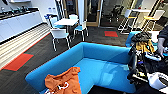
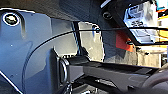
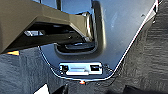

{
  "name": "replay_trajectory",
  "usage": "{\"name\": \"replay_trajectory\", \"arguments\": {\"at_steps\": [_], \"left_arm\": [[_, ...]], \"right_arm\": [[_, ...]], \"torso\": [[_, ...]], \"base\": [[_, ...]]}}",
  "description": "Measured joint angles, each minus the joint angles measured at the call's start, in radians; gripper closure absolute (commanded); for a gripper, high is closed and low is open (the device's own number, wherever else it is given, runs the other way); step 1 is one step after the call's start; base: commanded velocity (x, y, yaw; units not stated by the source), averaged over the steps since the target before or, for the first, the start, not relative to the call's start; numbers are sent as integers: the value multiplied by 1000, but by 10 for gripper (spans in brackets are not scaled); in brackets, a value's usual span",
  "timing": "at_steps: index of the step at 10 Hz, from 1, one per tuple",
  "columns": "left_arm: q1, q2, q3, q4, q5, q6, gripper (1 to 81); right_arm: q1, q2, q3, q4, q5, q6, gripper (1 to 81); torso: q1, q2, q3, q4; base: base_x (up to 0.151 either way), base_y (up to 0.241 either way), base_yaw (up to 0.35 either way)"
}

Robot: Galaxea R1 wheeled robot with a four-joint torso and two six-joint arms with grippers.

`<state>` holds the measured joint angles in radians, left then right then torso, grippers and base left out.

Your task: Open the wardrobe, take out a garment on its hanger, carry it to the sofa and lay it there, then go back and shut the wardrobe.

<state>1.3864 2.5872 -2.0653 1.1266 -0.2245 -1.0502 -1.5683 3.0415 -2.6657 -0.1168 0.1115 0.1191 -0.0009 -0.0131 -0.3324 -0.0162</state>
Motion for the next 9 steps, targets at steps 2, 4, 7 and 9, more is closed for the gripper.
{"name": "replay_trajectory", "arguments": {"at_steps": [2, 4, 7, 9], "left_arm": [[2, 11, -2, 0, 0, 0, 10], [22, 30, -37, 0, 0, -1, 10], [28, 71, -90, 1, 0, -1, 10], [47, 78, -92, 2, 0, -1, 10]], "right_arm": [[1, 0, 0, 0, 0, 0, 10], [0, 0, 0, 0, -1, 0, 10], [-5, 0, 0, 0, -1, 0, 10], [-13, 0, 0, 0, -6, 0, 10]], "torso": [[0, 0, 6, 0], [0, 0, 50, 0], [-1, -2, 117, 0], [0, -2, 125, 0]], "base": [[0, 0, 0], [0, 0, 0], [0, 0, 0], [0, 0, 0]]}}
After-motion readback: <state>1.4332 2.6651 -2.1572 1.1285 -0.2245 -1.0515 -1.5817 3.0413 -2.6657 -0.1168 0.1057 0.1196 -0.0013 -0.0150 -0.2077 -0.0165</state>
